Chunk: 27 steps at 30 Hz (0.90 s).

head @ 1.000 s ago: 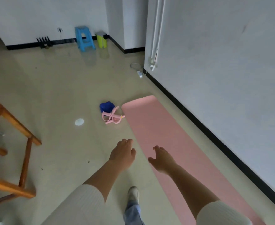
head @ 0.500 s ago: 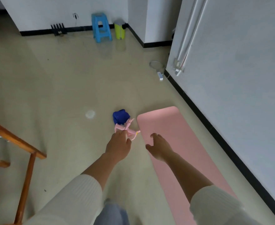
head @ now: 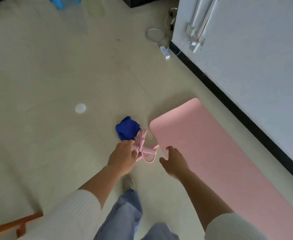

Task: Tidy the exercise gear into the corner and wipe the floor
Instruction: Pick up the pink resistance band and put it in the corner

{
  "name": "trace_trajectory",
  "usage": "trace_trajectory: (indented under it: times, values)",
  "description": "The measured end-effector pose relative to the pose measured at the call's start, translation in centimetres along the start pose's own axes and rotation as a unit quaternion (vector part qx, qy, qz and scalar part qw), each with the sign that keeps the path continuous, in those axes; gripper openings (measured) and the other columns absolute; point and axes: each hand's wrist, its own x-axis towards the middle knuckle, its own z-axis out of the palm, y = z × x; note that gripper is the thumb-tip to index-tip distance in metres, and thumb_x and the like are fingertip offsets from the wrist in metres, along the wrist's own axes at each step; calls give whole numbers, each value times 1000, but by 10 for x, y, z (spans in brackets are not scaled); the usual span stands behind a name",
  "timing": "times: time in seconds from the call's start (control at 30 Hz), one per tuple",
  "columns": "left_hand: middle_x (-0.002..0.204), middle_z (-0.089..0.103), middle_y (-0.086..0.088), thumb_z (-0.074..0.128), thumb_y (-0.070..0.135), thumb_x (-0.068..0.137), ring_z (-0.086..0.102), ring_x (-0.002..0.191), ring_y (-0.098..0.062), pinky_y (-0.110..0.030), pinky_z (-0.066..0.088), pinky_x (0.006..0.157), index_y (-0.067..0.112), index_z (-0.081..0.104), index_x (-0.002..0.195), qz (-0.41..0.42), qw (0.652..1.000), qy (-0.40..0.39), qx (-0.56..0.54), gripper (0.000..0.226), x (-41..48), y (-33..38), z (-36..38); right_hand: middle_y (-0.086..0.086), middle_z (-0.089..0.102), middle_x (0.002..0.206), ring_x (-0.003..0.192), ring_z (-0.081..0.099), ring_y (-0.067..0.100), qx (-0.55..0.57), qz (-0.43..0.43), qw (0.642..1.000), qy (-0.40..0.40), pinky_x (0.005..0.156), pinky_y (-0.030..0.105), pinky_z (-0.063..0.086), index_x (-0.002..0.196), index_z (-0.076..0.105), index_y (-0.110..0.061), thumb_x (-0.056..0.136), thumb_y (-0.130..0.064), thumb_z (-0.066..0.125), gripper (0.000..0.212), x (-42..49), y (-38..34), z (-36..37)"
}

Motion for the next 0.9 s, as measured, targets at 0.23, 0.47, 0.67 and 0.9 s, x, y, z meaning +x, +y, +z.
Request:
trace_trajectory:
  times: [0.23, 0.47, 0.67, 0.9]
  values:
    - [134, 47, -5, 39, 25, 97, 45, 121, -19, -31, 43, 92, 14, 39, 138, -7, 998, -63, 11, 43, 131, -65, 25, 4, 44, 140, 128, 41, 23, -11, 59, 997, -40, 100, 35, 40, 140, 35, -13, 94, -33, 49, 52, 112, 0, 45]
    - [126, 50, -1, 40, 30, 96, 46, 112, -18, -30, 45, 86, 17, 45, 130, -6, 994, -105, -8, 36, 235, -141, 160, 2, 42, 142, 130, 39, 21, -47, 93, 991, -80, 98, 33, 39, 143, 32, -15, 96, -33, 47, 53, 256, 62, 144]
    - [120, 53, -2, 44, 26, 95, 45, 109, -17, -25, 41, 82, 13, 48, 125, -42, 992, -121, -1, 33, 295, -214, 294, 4, 48, 133, 121, 44, 22, -73, 67, 991, -85, 94, 33, 40, 141, 35, -16, 102, -31, 34, 42, 373, 119, 237]
    - [133, 51, -6, 60, 16, 80, 39, 129, -26, -38, 29, 110, 9, 48, 130, 15, 994, -94, 54, 52, 354, -266, 393, 7, 42, 141, 125, 40, 25, -113, 41, 992, -28, 99, 37, 40, 139, 43, -23, 101, -17, 37, 39, 475, 178, 301]
